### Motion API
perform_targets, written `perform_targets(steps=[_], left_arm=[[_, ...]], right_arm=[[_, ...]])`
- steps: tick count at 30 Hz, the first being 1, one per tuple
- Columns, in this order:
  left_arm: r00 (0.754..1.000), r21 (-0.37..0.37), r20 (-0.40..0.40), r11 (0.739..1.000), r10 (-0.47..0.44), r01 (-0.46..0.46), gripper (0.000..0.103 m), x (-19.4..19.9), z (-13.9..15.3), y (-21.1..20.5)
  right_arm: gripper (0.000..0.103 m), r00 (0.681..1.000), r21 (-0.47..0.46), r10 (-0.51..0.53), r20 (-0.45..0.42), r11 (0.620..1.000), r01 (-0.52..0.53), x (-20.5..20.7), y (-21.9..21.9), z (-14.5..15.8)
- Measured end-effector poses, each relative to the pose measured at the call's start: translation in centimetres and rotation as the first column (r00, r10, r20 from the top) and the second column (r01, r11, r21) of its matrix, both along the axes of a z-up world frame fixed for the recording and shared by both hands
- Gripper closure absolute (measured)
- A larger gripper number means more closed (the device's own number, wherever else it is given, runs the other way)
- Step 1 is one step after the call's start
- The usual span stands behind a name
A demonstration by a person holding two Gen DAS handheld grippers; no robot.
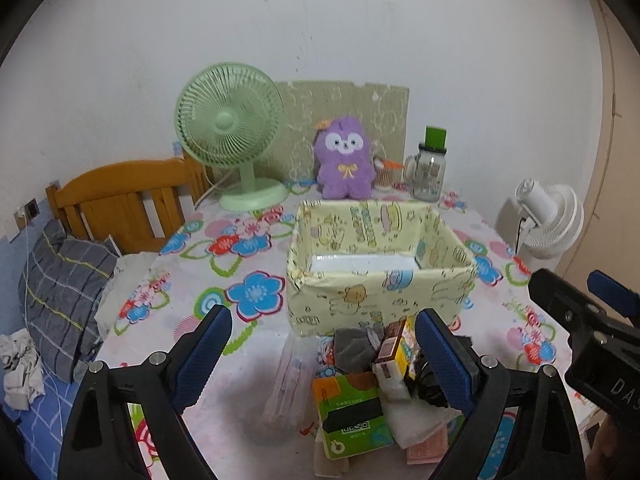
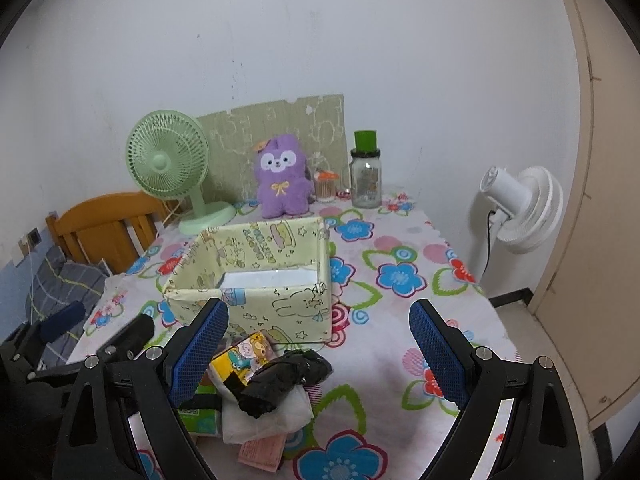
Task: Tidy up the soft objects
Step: 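Grasp the brown snack box with left tool while right grasps black cloth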
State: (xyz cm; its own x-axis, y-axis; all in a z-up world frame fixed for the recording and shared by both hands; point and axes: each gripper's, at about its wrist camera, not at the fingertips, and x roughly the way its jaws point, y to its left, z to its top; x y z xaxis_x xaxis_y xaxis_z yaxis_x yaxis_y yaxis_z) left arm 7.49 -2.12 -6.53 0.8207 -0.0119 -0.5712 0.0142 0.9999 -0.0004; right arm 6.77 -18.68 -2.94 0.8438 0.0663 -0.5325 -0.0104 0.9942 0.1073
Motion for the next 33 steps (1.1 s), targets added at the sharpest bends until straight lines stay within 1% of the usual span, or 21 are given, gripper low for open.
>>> perform_targets(steps=[3,9,16,20,22,26,28,31,33], left_arm=[[1.0,0.008,-0.022,1.0,-0.008,0.008,0.009,0.7,-1.1,-0.3],[0.997,-0.006,-0.073,1.0,-0.029,0.028,0.01,2.1,-3.0,-0.6],[0.99,-0.006,-0.122,0.997,-0.073,0.072,0.014,3.2,-4.7,-1.8],[0.983,-0.014,-0.152,0.995,-0.099,0.098,0.022,3.9,-5.5,-2.5],[0.979,-0.027,-0.172,0.994,-0.112,0.109,0.028,4.4,-5.9,-2.7],[0.968,-0.059,-0.209,0.99,-0.14,0.13,0.039,5.0,-6.8,-2.9],[0.962,-0.068,-0.224,0.987,-0.157,0.145,0.048,5.1,-7.2,-3.2],[0.953,-0.068,-0.244,0.983,-0.181,0.17,0.06,5.1,-7.4,-3.6],[0.948,-0.053,-0.254,0.982,-0.19,0.183,0.063,5.1,-7.6,-4.1]], right_arm=[[0.009,1.0,-0.001,0.006,-0.019,1.0,-0.006,0.9,0.3,-1.1],[0.009,0.997,-0.002,0.022,-0.072,1.0,-0.023,2.5,1.0,-3.4],[0.009,0.99,0.015,0.03,-0.137,0.999,-0.028,4.1,1.3,-5.8],[0.009,0.986,0.021,0.025,-0.167,1.0,-0.022,4.8,1.1,-6.7],[0.01,0.982,0.024,0.02,-0.186,1.0,-0.015,5.1,1.0,-7.2],[0.014,0.973,0.047,0.021,-0.23,0.999,-0.01,5.9,0.7,-8.2],[0.016,0.968,0.067,0.027,-0.25,0.998,-0.01,6.1,0.7,-8.7],[0.019,0.96,0.088,0.039,-0.278,0.996,-0.015,6.4,0.9,-9.4],[0.022,0.952,0.104,0.046,-0.301,0.994,-0.015,6.7,1.2,-9.9]])
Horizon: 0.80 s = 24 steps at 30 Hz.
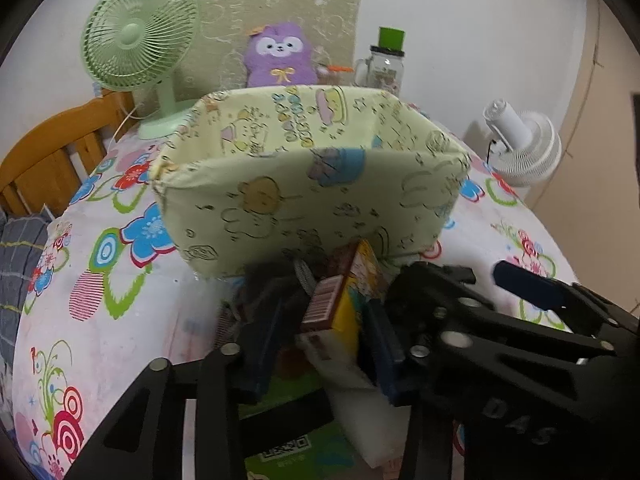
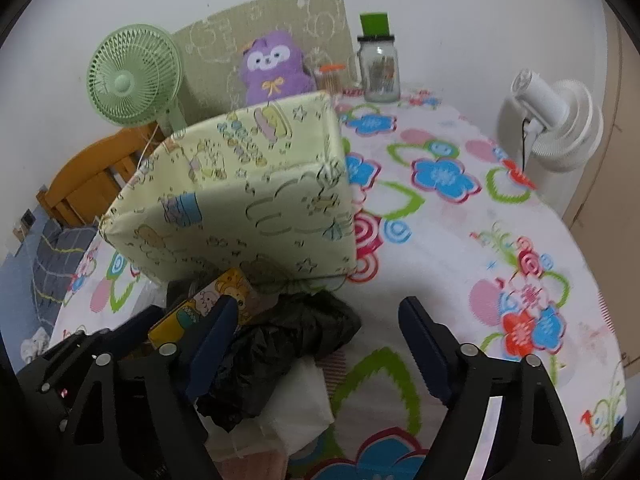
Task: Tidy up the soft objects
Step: 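Grasp the brown snack box with left tool while right grasps black cloth, then lift snack box with left tool while right lifts black cloth toward box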
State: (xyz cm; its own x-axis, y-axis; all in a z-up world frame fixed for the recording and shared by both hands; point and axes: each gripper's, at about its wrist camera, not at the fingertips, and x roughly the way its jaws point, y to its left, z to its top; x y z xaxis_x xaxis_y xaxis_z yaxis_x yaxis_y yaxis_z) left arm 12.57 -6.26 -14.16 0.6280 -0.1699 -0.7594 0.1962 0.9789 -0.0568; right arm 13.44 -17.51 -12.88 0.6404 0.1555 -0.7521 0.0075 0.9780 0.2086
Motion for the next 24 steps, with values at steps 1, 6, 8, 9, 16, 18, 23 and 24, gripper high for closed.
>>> perform_targets(steps=[1,6,8,9,16,18,23,24], left_arm=[[1.0,0.011,0.0,1.0,-0.006,0.006,0.064,-0.1,-0.1,-0.3],[1.0,0.022,0.001,1.0,-0.023,0.023,0.069,-0.2,-0.3,-0.6],[1.0,0.014,0.0,1.0,-0.027,0.027,0.071,-0.2,-0.3,-0.5],[1.0,0.007,-0.004,1.0,-0.029,0.029,0.072,-0.1,-0.3,-0.5],[0.999,-0.014,0.0,0.999,-0.041,0.041,0.081,-0.4,0.1,-0.8],[0.999,-0.017,0.004,0.999,-0.039,0.039,0.082,-0.5,0.3,-0.7],[0.999,-0.026,0.02,0.999,-0.033,0.034,0.083,-0.9,1.1,-0.7],[0.999,-0.024,0.029,0.999,-0.031,0.031,0.083,-1.1,1.4,-0.7]], right_arm=[[0.026,1.0,0.017,0.004,-0.019,1.0,-0.004,0.2,0.1,-0.4],[0.043,0.999,0.04,0.022,-0.041,0.999,-0.02,0.4,0.8,-0.8],[0.049,0.999,0.036,0.026,-0.038,0.999,-0.025,0.4,1.0,-0.7],[0.053,0.999,0.041,0.028,-0.038,0.999,-0.026,0.5,1.0,-0.7],[0.074,0.999,0.042,0.033,-0.031,0.999,-0.031,0.3,1.0,-0.2],[0.075,0.999,0.035,0.034,-0.021,0.999,-0.033,0.2,1.1,0.1],[0.076,0.999,0.032,0.036,0.005,0.999,-0.036,-0.4,1.1,1.1],[0.076,0.999,0.031,0.035,0.011,0.999,-0.035,-0.5,1.1,1.3]])
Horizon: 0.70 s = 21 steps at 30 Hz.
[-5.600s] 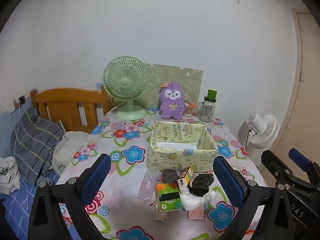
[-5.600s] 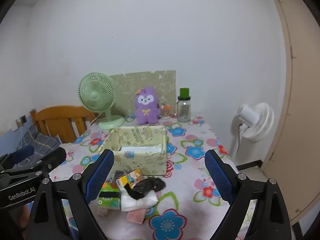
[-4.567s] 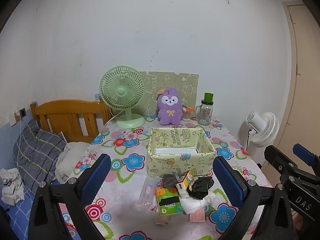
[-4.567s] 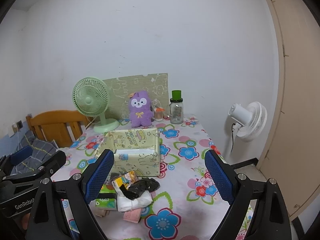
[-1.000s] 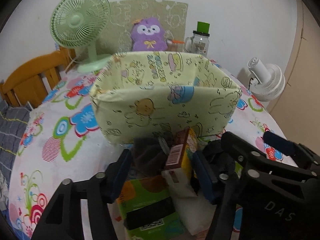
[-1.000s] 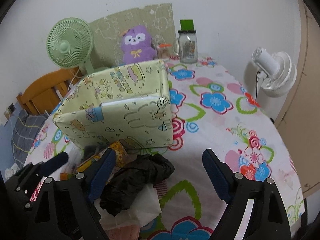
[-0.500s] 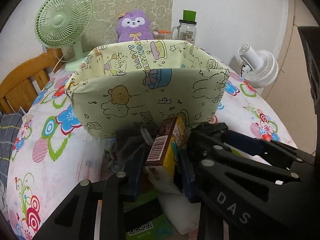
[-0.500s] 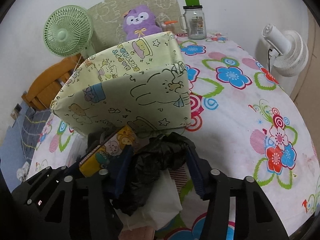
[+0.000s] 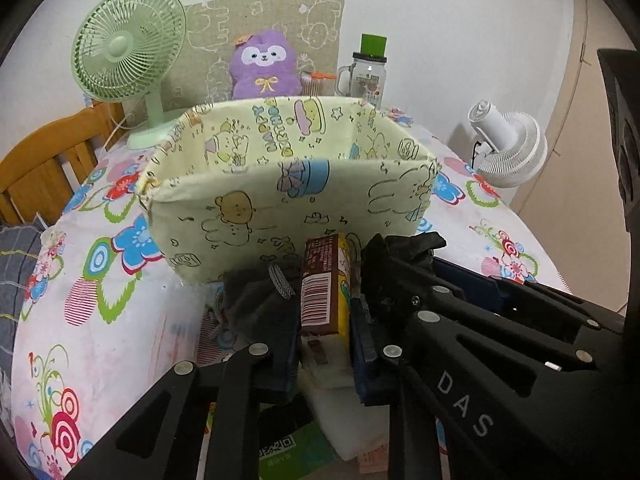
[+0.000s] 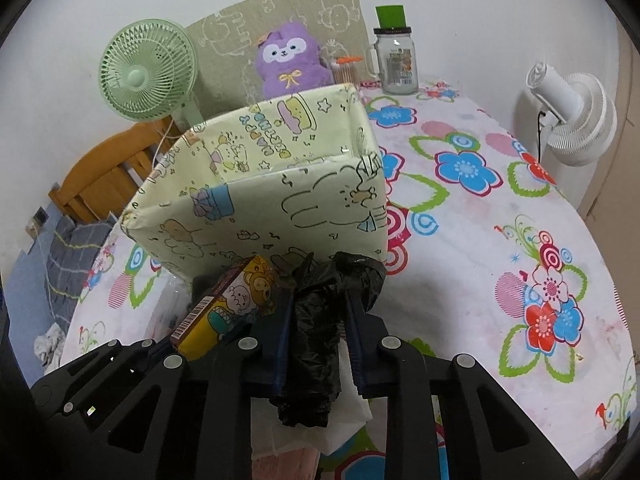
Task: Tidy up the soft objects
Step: 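Lift snack box with left tool while right lifts black cloth toward box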
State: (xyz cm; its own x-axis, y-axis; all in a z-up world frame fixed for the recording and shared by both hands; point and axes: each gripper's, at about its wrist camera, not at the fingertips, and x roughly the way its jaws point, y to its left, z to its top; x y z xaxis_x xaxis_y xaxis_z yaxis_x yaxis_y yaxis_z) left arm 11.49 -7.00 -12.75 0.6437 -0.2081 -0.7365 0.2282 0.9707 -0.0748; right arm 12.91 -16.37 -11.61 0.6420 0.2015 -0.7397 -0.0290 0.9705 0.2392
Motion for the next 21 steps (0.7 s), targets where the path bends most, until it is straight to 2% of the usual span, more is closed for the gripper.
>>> perform_targets(steps=[21], left_arm=[[0.987,-0.005,0.158,1.0,0.02,-0.019,0.083,-3.3,6.0,0.0]], right_arm=[[0.076,0.987,-0.034,0.002,0.161,0.999,0.003,-3.3,-0.3,6.7]])
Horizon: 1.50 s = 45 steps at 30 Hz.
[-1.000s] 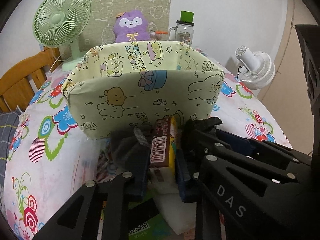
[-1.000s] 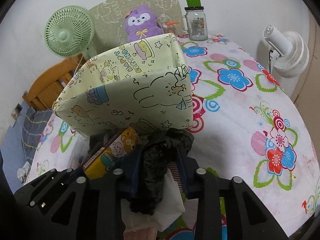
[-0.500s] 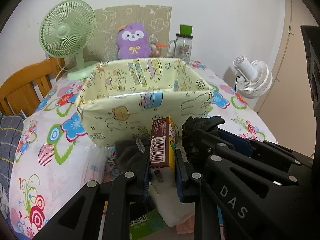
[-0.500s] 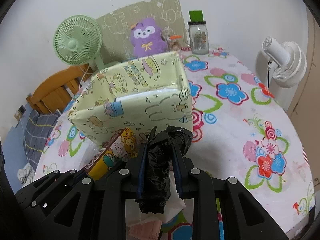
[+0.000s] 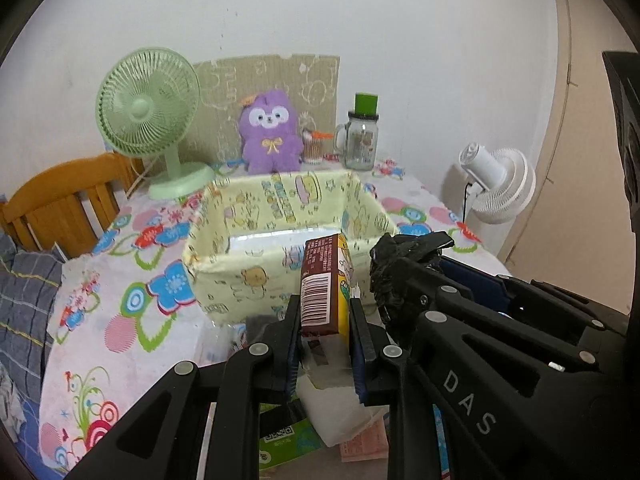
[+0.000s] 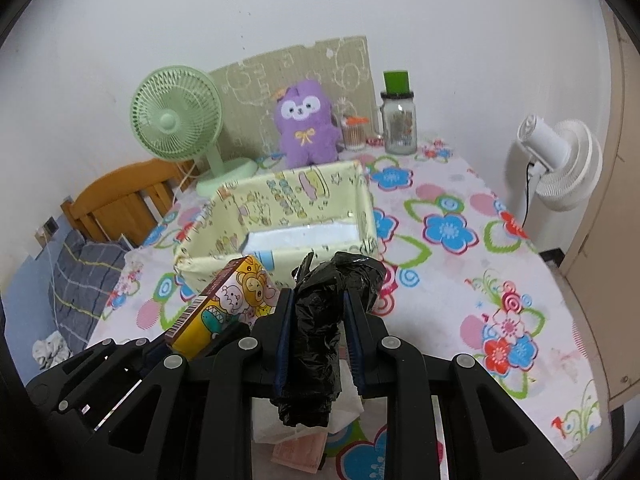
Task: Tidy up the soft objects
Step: 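Lift snack box with left tool while right lifts black cloth toward box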
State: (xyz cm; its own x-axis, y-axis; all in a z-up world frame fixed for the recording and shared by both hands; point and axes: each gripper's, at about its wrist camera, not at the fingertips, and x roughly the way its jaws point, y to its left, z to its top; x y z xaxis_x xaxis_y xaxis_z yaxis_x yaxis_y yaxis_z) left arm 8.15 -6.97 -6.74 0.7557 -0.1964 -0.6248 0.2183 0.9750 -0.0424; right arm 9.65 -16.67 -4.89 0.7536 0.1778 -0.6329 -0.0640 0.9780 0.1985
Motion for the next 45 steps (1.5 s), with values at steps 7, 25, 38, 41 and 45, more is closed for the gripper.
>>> perform_targets(steps=[7,25,38,41,45], left_arm=[[0.997,0.008,0.071,1.0,0.007,-0.007,0.083,-1.0,2.8,-0.1],[0.99,-0.005,0.136,1.0,0.029,-0.029,0.083,-1.2,5.3,0.5],[0.989,0.016,0.138,0.999,0.043,-0.046,0.083,1.7,4.9,0.7],[0.989,0.019,0.137,0.999,0.047,-0.05,0.083,2.5,4.8,0.8],[0.989,0.017,0.133,0.998,0.058,-0.061,0.083,3.7,4.5,0.9]], right_arm=[[0.076,0.998,-0.003,0.0,0.064,1.0,0.0,-1.1,-0.1,2.9],[0.076,0.989,-0.036,0.021,0.143,0.999,-0.016,-1.7,0.8,6.3],[0.076,0.991,-0.04,0.017,0.135,0.999,-0.012,1.8,1.1,5.7],[0.076,0.991,-0.039,0.015,0.133,0.999,-0.01,2.7,1.2,5.5],[0.076,0.992,-0.043,0.016,0.129,0.999,-0.011,4.0,1.2,5.2]])
